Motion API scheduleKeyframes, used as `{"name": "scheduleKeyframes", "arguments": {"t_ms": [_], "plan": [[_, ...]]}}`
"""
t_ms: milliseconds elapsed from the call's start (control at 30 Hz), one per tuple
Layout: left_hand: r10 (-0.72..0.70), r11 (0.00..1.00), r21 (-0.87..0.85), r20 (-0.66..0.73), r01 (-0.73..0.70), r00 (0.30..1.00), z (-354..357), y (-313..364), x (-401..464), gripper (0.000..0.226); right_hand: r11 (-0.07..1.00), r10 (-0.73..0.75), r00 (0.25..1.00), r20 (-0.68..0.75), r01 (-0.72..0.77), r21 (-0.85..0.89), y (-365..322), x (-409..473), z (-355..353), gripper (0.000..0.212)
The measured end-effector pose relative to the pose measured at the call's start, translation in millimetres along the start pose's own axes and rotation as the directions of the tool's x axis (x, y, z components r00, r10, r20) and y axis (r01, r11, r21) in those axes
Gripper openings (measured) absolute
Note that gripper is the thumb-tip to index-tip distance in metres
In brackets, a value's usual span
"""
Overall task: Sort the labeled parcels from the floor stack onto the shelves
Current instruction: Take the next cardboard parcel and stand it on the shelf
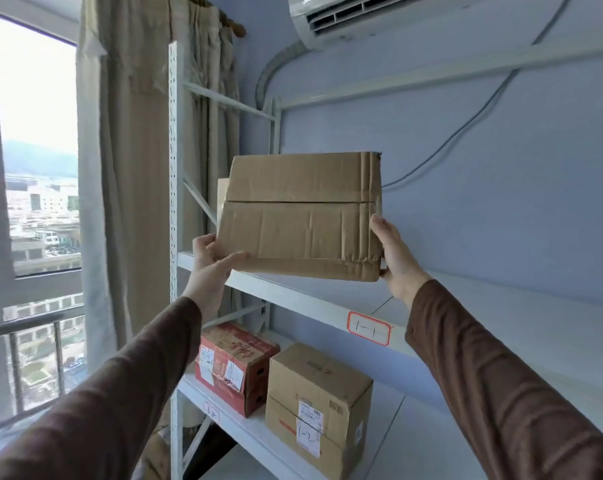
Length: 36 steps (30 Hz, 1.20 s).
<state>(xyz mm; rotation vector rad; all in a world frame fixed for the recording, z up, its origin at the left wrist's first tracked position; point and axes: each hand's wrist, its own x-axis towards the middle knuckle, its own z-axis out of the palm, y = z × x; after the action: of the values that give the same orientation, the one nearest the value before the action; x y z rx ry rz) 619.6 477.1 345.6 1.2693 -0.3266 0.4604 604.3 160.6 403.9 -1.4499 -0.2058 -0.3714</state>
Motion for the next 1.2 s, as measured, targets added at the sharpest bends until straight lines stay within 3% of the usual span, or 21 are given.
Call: {"name": "scheduleKeyframes", "arguments": {"t_ms": [100, 167, 333, 500, 733, 1000, 1200], "plan": [[0.041, 0.999, -0.024, -0.018, -0.042, 0.999, 21, -3, 3, 0.038, 0.996, 0.081, 0.995, -0.06, -0.079, 0.029, 14, 32, -18, 0.071], [0.069, 0.997, -0.014, -0.009, -0.069, 0.998, 30, -5, 2, 0.027, 0.991, 0.1, 0.988, -0.117, -0.088, 0.105, 25, 48, -27, 0.06], [0.189, 0.978, 0.078, 0.045, -0.192, 0.981, 38, -12, 7, 0.034, 0.969, 0.168, 0.972, -0.167, -0.132, 0.21, 53, 70, -39, 0.053], [0.212, 0.974, 0.065, 0.069, -0.216, 0.975, 40, -4, 10, 0.029, 0.964, 0.172, 0.962, -0.21, -0.121, 0.236, 66, 77, -29, 0.051], [0.072, 0.997, -0.012, 0.195, -0.071, 0.978, 22, -5, 29, 0.057, 0.981, 0.122, 0.96, -0.251, -0.078, 0.18, 75, 88, -30, 0.043], [0.003, 1.0, 0.027, 0.28, -0.011, 0.96, 6, -18, 34, 0.064, 0.987, 0.103, 0.958, -0.268, -0.065, 0.145, 82, 89, -20, 0.028], [-0.078, 0.983, 0.184, 0.306, 0.021, 0.949, -9, -39, 41, 0.106, 0.994, 0.088, 0.965, -0.248, -0.068, 0.088, 84, 85, -10, 0.026]]}}
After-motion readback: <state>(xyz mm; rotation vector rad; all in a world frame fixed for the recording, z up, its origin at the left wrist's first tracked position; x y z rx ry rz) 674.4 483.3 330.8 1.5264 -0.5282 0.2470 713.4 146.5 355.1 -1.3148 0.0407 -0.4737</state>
